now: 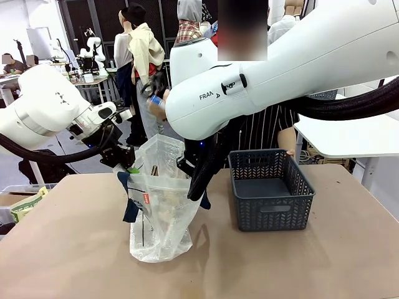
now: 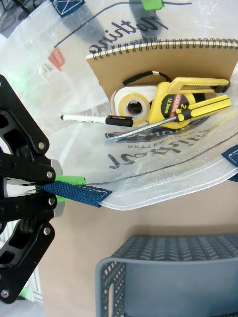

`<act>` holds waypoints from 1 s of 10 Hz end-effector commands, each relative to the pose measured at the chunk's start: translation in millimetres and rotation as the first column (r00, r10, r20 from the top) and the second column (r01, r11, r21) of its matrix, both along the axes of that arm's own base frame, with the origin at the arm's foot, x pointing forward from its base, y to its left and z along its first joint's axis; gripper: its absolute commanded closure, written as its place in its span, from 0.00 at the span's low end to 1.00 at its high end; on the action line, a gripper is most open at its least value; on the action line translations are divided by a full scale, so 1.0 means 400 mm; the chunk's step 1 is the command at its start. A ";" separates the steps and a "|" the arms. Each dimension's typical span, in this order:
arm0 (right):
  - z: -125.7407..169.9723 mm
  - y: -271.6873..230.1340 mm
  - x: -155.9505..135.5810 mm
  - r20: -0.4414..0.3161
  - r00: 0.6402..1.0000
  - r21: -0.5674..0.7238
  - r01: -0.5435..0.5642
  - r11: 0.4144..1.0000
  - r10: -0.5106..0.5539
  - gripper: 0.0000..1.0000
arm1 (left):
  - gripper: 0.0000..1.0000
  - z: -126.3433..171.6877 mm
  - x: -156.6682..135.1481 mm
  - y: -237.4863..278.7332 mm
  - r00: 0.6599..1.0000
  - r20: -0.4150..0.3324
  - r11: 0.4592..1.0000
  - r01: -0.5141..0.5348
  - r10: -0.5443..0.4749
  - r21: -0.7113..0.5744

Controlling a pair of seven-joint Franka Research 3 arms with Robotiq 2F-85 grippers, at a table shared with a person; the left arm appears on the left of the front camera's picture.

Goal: Transfer purchased items from the store into the shopping bag.
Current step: Move the Reusable shopping bag to the right side of the table.

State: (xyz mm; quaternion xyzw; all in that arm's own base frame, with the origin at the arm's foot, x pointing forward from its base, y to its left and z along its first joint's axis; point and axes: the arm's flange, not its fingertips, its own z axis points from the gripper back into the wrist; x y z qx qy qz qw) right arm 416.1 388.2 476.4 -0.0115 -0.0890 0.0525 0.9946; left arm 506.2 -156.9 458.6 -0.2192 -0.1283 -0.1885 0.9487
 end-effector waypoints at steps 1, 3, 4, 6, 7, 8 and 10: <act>-0.004 -0.002 -0.004 0.001 1.000 0.000 -0.001 1.000 0.001 1.00 | 1.00 0.001 -0.004 0.003 1.000 0.002 1.000 -0.004 0.004 -0.004; -0.004 -0.002 -0.004 0.001 1.000 0.000 -0.001 1.000 0.001 1.00 | 1.00 0.001 -0.004 0.003 1.000 0.002 1.000 -0.004 0.004 -0.004; -0.004 -0.002 -0.004 0.001 1.000 0.000 -0.001 1.000 0.001 1.00 | 1.00 0.001 -0.004 0.003 1.000 0.002 1.000 -0.004 0.004 -0.004; -0.004 -0.002 -0.004 0.001 1.000 0.000 -0.001 1.000 0.001 1.00 | 1.00 0.001 -0.004 0.003 1.000 0.002 1.000 -0.004 0.004 -0.004; -0.004 -0.002 -0.004 0.001 1.000 0.000 -0.001 1.000 0.001 1.00 | 1.00 0.001 -0.004 0.003 1.000 0.002 1.000 -0.004 0.004 -0.004; -0.004 -0.002 -0.004 0.001 1.000 0.000 -0.001 1.000 0.001 1.00 | 1.00 0.001 -0.004 0.003 1.000 0.002 1.000 -0.004 0.004 -0.004; -0.004 -0.002 -0.004 0.001 1.000 0.000 -0.001 1.000 0.001 1.00 | 1.00 0.001 -0.004 0.003 1.000 0.002 1.000 -0.004 0.004 -0.004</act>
